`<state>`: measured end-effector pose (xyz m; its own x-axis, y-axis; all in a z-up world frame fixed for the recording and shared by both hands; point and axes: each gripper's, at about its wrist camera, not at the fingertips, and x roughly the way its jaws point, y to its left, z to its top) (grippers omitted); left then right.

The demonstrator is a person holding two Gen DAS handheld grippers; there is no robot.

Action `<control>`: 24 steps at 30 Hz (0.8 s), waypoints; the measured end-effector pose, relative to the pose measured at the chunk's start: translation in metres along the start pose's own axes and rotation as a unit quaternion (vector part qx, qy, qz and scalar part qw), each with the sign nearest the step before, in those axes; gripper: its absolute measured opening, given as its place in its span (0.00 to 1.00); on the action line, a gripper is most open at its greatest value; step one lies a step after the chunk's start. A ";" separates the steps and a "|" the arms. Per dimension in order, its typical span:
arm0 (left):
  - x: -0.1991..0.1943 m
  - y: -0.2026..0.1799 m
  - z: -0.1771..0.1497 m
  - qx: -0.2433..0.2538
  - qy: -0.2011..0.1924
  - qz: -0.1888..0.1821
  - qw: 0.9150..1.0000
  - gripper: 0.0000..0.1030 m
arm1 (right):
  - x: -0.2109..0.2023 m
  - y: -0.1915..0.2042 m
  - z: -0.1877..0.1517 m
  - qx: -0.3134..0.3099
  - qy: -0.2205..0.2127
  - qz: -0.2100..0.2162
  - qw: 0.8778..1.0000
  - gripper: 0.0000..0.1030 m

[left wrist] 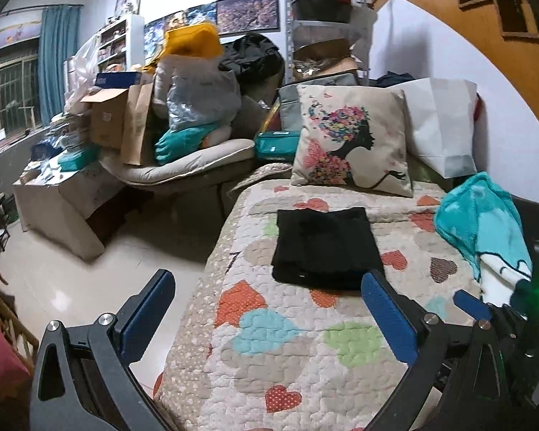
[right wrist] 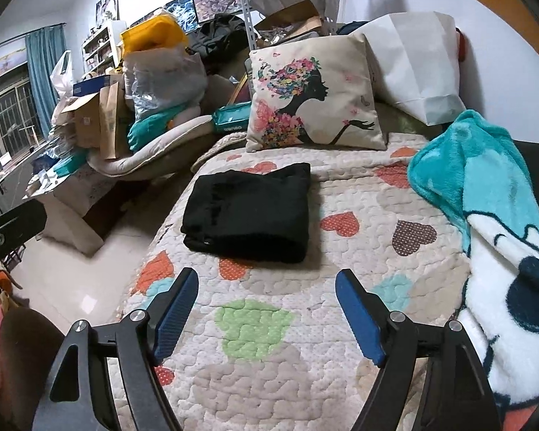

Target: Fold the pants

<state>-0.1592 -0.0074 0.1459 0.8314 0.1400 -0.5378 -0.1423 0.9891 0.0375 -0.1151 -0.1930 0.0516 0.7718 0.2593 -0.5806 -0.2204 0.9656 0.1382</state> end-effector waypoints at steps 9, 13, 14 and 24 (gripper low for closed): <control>0.006 -0.007 -0.006 0.013 0.023 -0.027 0.999 1.00 | 0.003 0.003 -0.002 -0.011 0.004 -0.004 1.000 0.83; 0.009 -0.011 -0.009 0.017 0.034 -0.033 0.999 1.00 | 0.004 0.002 -0.003 -0.011 0.005 -0.006 1.000 0.83; 0.010 -0.012 -0.010 0.018 0.035 -0.035 0.999 1.00 | 0.004 0.002 -0.003 -0.011 0.005 -0.006 1.000 0.83; 0.016 -0.012 -0.013 0.011 0.051 -0.042 0.998 1.00 | 0.009 0.003 -0.005 -0.015 0.012 -0.008 1.000 0.84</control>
<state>-0.1513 -0.0179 0.1263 0.7806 0.0516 -0.6229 -0.0605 0.9981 0.0067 -0.1114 -0.1883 0.0427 0.7604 0.2433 -0.6022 -0.2263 0.9683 0.1054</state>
